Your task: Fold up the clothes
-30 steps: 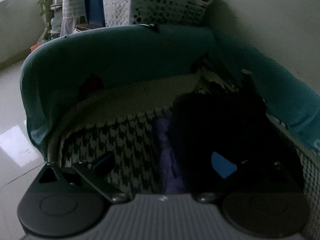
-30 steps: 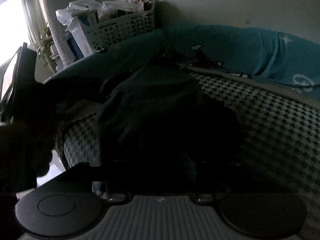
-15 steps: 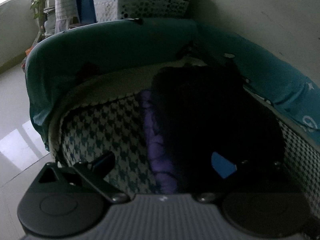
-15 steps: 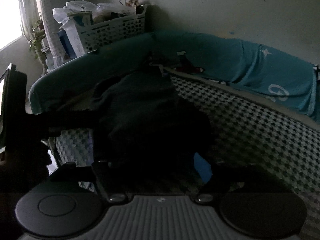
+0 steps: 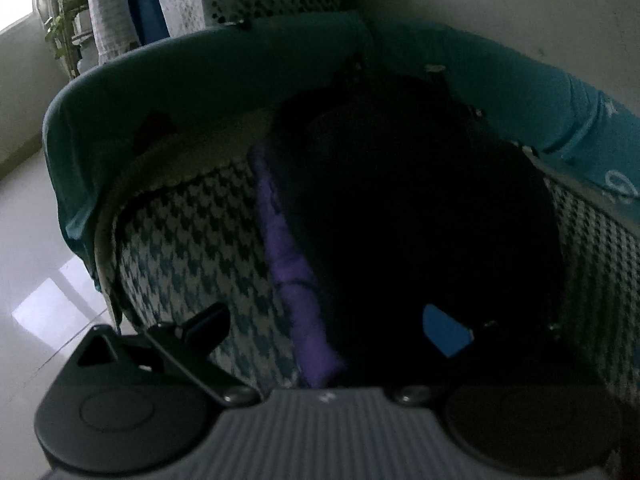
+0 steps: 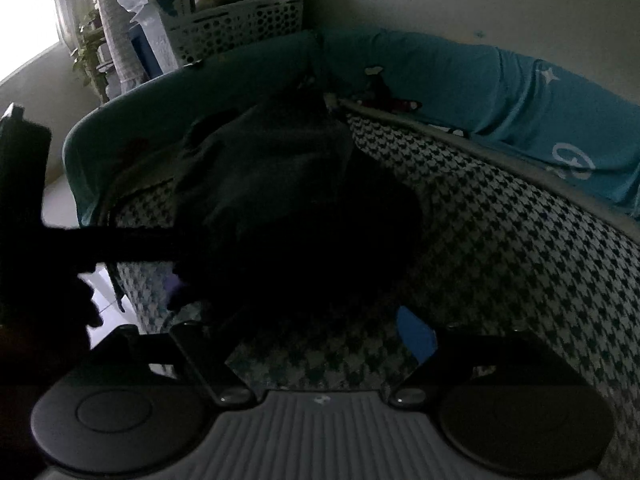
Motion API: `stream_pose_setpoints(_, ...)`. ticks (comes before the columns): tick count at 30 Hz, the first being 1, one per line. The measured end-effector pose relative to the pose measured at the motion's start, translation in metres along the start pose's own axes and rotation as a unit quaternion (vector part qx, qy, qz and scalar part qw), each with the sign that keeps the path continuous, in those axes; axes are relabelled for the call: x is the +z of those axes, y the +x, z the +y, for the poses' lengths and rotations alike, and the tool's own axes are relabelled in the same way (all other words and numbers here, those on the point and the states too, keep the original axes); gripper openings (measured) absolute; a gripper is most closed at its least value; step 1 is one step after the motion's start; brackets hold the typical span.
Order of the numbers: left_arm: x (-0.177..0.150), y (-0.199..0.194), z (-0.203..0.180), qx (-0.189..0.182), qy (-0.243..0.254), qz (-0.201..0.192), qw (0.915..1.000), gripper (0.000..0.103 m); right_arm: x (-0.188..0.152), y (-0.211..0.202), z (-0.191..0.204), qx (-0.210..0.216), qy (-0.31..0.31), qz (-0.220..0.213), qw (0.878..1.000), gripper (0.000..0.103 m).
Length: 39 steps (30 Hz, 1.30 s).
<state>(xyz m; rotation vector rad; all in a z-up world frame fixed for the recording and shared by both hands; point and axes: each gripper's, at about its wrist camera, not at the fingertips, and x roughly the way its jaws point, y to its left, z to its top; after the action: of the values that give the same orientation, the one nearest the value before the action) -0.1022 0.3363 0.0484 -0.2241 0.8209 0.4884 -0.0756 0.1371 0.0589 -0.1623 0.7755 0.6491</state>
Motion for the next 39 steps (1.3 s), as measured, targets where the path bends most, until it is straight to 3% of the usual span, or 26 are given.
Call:
stream_pose_setpoints(4,-0.010,-0.002,-0.015,0.015,0.019,-0.002,0.9997,0.103,0.005,0.010,-0.012,-0.017,0.013,0.002,1.000,0.083)
stream_pose_setpoints(12,-0.035,-0.003,-0.029,0.012,-0.005,0.029,0.9995,0.103,0.008,0.014,-0.034,-0.033,0.027,0.013,0.999,0.083)
stream_pose_setpoints(17,-0.050,-0.014,-0.035,0.034,-0.002,0.018,0.9992,0.103,0.007,0.014,-0.033,-0.026,0.002,0.015,1.000,0.083)
stream_pose_setpoints(39,-0.068,-0.083,-0.061,0.018,0.005,-0.003,0.9998,0.103,-0.002,-0.007,-0.036,-0.002,0.000,0.002,1.000,0.083)
